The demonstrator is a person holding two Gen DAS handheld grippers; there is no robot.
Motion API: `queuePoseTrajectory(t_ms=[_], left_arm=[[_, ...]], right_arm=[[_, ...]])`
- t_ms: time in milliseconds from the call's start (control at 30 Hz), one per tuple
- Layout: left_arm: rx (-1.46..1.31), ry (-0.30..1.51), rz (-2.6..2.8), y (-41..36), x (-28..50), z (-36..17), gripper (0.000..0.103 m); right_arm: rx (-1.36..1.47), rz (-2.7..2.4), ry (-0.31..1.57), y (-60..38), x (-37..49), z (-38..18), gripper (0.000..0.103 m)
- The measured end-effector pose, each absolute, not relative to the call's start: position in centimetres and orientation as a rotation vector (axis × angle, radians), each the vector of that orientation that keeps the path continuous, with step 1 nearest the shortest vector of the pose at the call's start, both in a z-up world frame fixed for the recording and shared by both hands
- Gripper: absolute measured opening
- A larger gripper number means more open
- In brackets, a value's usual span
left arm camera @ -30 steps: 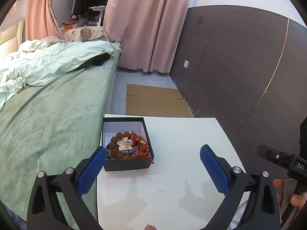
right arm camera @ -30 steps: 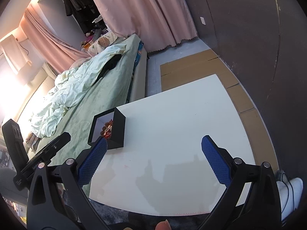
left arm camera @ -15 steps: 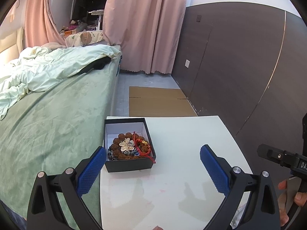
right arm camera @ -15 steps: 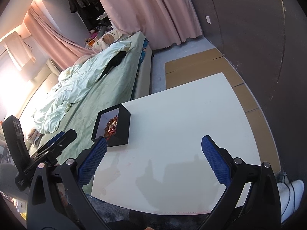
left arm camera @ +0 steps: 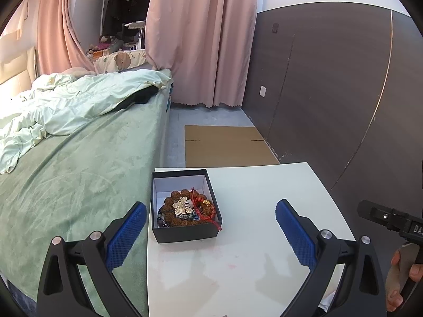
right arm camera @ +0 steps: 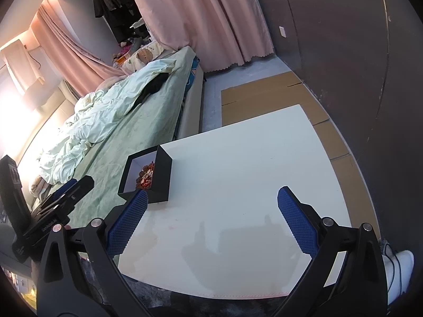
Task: Organize jewelry
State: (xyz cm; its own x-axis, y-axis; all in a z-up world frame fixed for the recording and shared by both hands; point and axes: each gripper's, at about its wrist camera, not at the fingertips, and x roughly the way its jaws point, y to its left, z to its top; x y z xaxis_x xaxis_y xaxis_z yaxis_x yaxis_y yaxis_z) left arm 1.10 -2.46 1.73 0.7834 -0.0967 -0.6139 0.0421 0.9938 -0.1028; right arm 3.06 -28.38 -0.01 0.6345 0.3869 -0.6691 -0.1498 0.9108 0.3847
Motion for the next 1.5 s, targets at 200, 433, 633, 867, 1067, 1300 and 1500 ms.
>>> queuePoseTrajectory(t_ms=[200,433,633,867,1067,1300,1500], left_arm=[[-0.082,0.669,-0.088,-2.39,0.81,1.81,0.095],[-0.078,0.666,-0.098,-2.63,0.65,1.94,0.095],[-0.078,0.668,-0.102,-2.73,0.54,1.92,0.095],[-0.071,0.667,-0.100,-2.94,0.60,2.00,0.095],[-0.068,0.666,-0.095,-2.80,0.55,2.02,0.095],[-0.067,0.665,-0.093,-2.74,0.53,2.02,0.095],[-0.059,0.667,-0.083,-2.74,0.46,2.03,0.095]], right_arm=[[0.301,0.305,0.831,-28.43,3.24,-0.12,0.098],[0.278,0.267,0.831,-28.71,3.33,-0.33,0.098],[0.258,0.248,0.830,-28.78,3.43,-0.41,0.098],[0.240,0.231,0.827,-28.75,3.31,-0.35,0.098],[0.237,0.230,0.827,-28.61,3.26,-0.32,0.098],[0.234,0.228,0.827,-28.65,3.12,-0.39,0.098],[0.233,0.229,0.827,-28.68,3.13,-0.38,0.098]])
